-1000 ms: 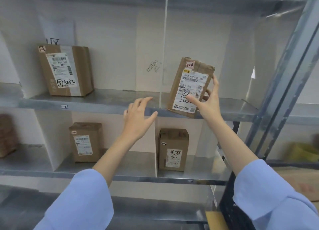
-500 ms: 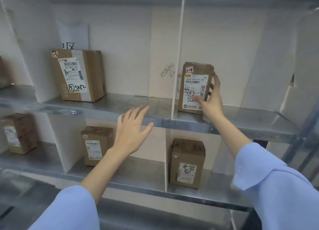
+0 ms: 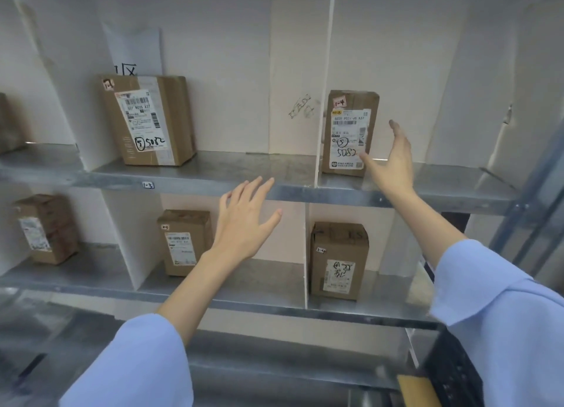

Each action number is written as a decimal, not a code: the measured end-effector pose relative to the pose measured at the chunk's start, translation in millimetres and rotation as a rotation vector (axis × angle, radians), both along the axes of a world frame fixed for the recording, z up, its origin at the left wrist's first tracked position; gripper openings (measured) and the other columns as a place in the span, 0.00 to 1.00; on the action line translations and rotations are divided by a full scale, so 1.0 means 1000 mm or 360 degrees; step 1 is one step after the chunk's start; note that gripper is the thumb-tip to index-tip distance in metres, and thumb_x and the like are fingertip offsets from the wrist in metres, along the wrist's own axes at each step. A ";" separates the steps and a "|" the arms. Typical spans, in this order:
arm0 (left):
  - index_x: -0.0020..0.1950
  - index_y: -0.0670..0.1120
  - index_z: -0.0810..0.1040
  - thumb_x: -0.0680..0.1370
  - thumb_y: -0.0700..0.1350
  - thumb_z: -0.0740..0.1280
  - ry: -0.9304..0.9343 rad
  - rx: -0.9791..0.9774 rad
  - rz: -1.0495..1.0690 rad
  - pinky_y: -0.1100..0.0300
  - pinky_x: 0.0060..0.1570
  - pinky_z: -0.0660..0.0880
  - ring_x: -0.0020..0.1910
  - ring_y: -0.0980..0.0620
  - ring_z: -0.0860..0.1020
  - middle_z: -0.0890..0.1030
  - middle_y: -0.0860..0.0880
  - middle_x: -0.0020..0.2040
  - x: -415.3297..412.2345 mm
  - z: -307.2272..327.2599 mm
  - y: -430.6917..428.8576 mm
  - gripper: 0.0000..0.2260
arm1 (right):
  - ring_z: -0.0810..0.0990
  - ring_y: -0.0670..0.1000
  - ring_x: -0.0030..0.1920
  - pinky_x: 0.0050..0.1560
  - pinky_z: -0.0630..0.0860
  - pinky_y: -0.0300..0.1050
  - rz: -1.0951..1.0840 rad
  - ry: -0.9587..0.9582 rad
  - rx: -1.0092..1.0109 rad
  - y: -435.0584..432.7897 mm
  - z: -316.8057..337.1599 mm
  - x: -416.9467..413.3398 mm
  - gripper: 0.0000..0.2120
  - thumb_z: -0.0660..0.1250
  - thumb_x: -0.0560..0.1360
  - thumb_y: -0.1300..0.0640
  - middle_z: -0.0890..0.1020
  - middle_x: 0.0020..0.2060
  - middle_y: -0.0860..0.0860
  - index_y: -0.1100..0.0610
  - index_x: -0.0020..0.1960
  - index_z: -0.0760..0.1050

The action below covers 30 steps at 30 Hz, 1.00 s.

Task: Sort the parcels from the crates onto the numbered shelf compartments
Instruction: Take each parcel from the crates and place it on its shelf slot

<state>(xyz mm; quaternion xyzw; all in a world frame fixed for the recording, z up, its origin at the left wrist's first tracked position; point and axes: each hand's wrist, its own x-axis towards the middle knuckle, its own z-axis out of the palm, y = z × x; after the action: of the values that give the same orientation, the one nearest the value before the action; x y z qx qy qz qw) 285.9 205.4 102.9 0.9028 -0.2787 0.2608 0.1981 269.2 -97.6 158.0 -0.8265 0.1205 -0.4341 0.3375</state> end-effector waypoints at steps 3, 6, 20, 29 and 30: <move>0.79 0.54 0.58 0.81 0.59 0.57 0.0030 0.0019 -0.0073 0.52 0.72 0.50 0.77 0.50 0.56 0.61 0.51 0.79 -0.013 -0.003 0.008 0.27 | 0.64 0.57 0.73 0.67 0.66 0.57 -0.0206 0.0173 -0.0157 0.016 -0.007 -0.037 0.34 0.65 0.78 0.41 0.64 0.75 0.52 0.45 0.78 0.55; 0.79 0.54 0.57 0.81 0.59 0.56 0.0026 0.0055 -0.0188 0.52 0.72 0.50 0.77 0.50 0.56 0.60 0.51 0.79 -0.032 -0.011 0.011 0.27 | 0.61 0.59 0.74 0.68 0.65 0.59 -0.0380 0.0400 -0.0278 0.028 -0.016 -0.076 0.31 0.59 0.80 0.39 0.61 0.77 0.54 0.46 0.79 0.54; 0.80 0.56 0.54 0.81 0.63 0.55 0.0139 0.0174 -0.0794 0.47 0.73 0.51 0.78 0.47 0.54 0.58 0.52 0.80 -0.146 -0.048 -0.032 0.29 | 0.57 0.56 0.77 0.71 0.63 0.58 -0.0922 0.0913 -0.0383 0.060 -0.079 -0.284 0.35 0.56 0.79 0.34 0.58 0.79 0.51 0.43 0.80 0.50; 0.80 0.55 0.56 0.80 0.63 0.55 0.0086 0.0235 -0.1205 0.46 0.73 0.52 0.77 0.48 0.56 0.59 0.52 0.79 -0.206 -0.054 -0.143 0.29 | 0.57 0.56 0.77 0.72 0.60 0.57 -0.1178 0.0922 -0.0031 -0.003 -0.112 -0.400 0.36 0.58 0.78 0.34 0.60 0.78 0.52 0.45 0.80 0.49; 0.80 0.55 0.55 0.80 0.64 0.54 0.0090 0.0250 -0.1235 0.46 0.73 0.53 0.77 0.48 0.56 0.59 0.52 0.79 -0.210 -0.056 -0.158 0.29 | 0.57 0.56 0.77 0.72 0.61 0.58 -0.1217 0.0937 -0.0002 -0.012 -0.116 -0.408 0.37 0.59 0.78 0.34 0.60 0.78 0.52 0.45 0.80 0.49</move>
<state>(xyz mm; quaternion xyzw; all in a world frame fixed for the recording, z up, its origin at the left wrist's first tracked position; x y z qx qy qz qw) 75.7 47.5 46.9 0.7497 -0.6127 0.1195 0.2198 -139.0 -110.0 42.5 -0.8108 0.5061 -0.2748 0.1048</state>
